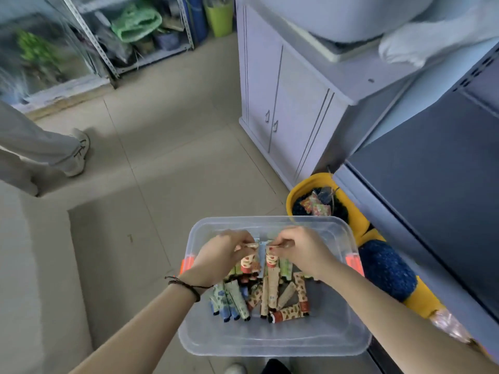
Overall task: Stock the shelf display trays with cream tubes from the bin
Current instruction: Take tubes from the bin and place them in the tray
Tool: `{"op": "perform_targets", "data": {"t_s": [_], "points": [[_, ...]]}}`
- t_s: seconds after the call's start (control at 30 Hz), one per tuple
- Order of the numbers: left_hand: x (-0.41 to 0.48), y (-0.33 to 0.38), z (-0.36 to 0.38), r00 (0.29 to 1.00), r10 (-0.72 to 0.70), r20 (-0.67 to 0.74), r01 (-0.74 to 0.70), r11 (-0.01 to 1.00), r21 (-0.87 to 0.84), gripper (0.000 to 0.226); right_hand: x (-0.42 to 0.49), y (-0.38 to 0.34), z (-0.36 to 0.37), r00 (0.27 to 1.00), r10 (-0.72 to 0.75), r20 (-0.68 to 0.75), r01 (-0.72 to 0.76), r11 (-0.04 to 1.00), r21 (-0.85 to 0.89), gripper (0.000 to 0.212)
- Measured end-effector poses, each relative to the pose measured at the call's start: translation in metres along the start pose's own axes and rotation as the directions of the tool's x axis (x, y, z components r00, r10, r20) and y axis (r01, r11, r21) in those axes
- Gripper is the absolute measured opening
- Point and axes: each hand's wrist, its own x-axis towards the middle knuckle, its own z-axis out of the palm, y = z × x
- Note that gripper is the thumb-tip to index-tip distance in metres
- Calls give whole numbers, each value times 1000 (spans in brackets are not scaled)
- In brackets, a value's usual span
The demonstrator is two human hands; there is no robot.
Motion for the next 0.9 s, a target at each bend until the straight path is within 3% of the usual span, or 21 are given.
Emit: {"op": "perform_targets", "data": {"t_s": [0.17,0.33,0.63,0.77,0.9], "points": [[-21,66,-103,977,155,-148,-159,987,-18,18,-32,-97,-83,968,-183,-173,180,983,-32,6],[-51,155,-219,909,334,-250,-333,942,50,17,-74,-204,-172,899,-296,-322,281,955,-93,5],[-126,327,-385,658,624,-420,-612,769,184,12,-207,-374,-323,742,-426,-518,337,904,-261,9],[-154,411,-424,532,723,-440,-724,658,206,19,-276,-422,-390,701,-419,-577,351,907,-232,11],[-167,491,-442,453,782,-428,-801,568,189,24,-347,-442,-448,669,-377,-641,275,926,-258,8]]}}
